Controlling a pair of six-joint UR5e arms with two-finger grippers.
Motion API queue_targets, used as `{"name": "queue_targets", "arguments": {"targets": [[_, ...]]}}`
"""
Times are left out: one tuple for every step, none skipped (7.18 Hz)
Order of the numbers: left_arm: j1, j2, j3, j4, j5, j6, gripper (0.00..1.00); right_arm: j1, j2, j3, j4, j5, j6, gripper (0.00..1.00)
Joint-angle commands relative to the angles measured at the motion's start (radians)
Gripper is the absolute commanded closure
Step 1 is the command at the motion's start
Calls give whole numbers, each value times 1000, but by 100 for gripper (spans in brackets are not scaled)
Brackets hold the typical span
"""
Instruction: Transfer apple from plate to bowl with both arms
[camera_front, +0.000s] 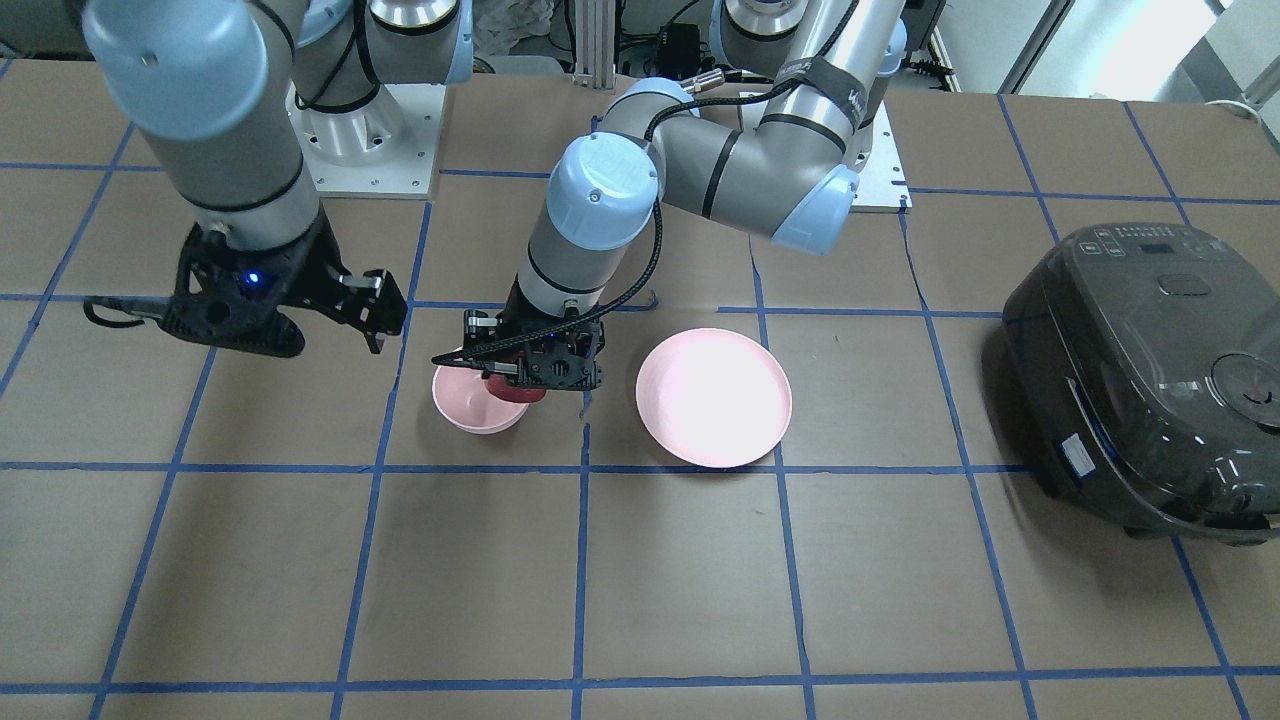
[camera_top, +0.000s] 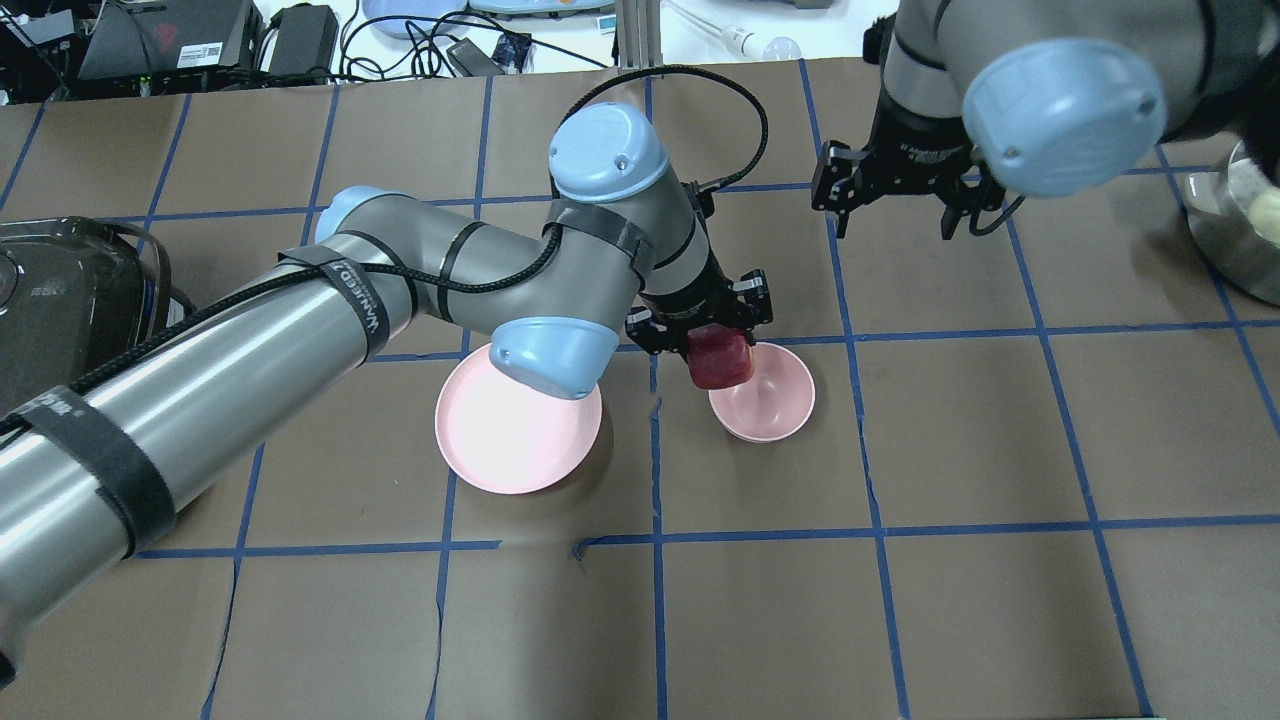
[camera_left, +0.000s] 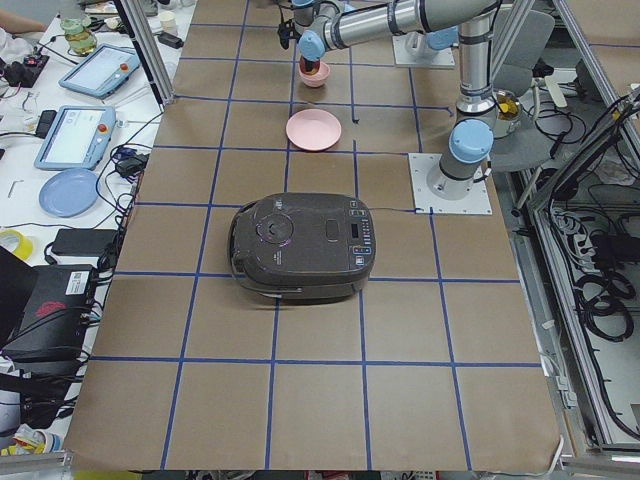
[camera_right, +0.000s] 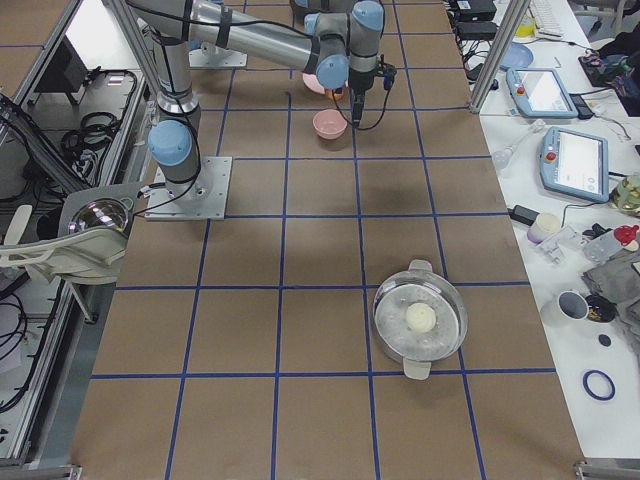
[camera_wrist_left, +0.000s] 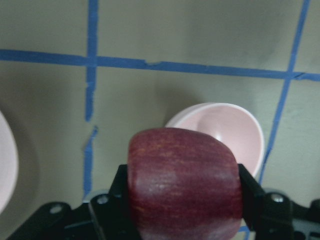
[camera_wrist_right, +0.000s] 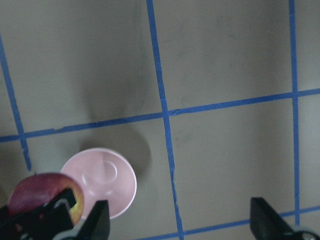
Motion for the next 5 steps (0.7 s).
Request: {"name": "queue_targets", "arguments": {"targets": [[-33, -45, 0, 87, -13, -95, 97, 2, -63, -107, 120, 5, -3, 0], [-44, -62, 0, 92, -11, -140, 95, -3, -63, -98, 117, 5, -3, 0], [-58, -78, 0, 115, -10, -151, 92, 3, -61, -94, 108, 9, -7, 0], [-58, -91, 0, 114, -8, -151, 57, 2, -60, -90, 96, 27, -9, 0], [-58, -103, -6, 101, -1, -142, 17, 2, -57, -89, 68, 31, -14, 0]]}}
